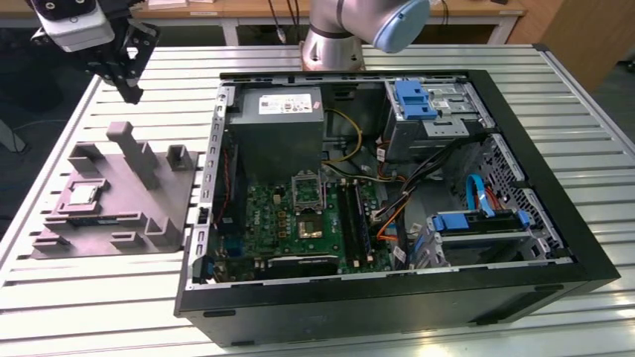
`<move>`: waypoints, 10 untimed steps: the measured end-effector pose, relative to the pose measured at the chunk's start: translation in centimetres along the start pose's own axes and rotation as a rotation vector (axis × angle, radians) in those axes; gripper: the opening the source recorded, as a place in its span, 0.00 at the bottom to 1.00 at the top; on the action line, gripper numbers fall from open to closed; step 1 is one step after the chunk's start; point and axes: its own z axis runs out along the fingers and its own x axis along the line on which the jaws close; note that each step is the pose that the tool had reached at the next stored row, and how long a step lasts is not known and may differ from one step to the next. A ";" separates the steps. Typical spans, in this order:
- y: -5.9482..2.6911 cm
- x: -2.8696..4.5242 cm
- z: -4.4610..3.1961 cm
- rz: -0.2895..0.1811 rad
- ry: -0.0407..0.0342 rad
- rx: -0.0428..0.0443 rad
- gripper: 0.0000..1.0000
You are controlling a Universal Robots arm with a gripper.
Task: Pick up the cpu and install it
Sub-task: 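Reach for the cpu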
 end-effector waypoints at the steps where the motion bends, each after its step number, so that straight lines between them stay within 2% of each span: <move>1: -0.12 1.48 0.10 0.000 -0.0001 0.0000 0.11; 10: -0.15 1.84 0.12 0.000 0.0000 0.0000 0.11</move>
